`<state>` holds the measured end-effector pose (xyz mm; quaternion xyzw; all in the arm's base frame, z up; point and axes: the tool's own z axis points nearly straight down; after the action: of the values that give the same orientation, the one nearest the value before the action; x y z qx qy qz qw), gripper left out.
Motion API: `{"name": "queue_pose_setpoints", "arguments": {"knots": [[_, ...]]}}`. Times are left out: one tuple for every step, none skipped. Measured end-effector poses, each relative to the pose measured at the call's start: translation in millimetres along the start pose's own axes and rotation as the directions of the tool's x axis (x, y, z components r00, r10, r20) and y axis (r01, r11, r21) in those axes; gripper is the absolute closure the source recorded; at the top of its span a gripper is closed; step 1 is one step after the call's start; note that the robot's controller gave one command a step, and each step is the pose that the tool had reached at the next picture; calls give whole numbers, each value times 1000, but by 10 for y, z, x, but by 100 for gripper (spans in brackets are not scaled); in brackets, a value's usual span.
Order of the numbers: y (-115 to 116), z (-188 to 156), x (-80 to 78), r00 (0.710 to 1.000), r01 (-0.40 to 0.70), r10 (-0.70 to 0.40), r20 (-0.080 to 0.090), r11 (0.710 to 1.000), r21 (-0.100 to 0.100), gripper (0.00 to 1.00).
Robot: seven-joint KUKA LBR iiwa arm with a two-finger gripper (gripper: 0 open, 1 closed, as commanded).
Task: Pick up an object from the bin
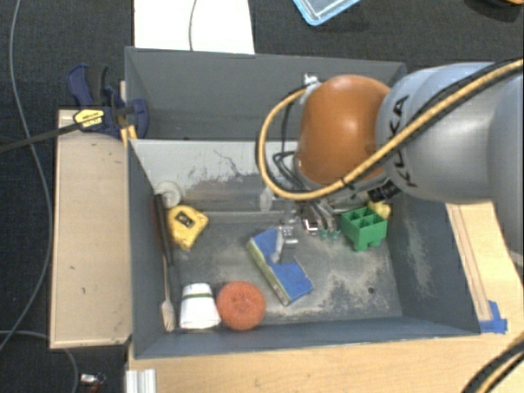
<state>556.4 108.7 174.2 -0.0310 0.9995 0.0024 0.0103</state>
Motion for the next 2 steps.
{"name": "queue_pose_setpoints", "arguments": {"knots": [[80,619,-94,997,-82,82,3,997,-1,0],[-133,799,184,954,-301,301,3,954,-2,0]]}}
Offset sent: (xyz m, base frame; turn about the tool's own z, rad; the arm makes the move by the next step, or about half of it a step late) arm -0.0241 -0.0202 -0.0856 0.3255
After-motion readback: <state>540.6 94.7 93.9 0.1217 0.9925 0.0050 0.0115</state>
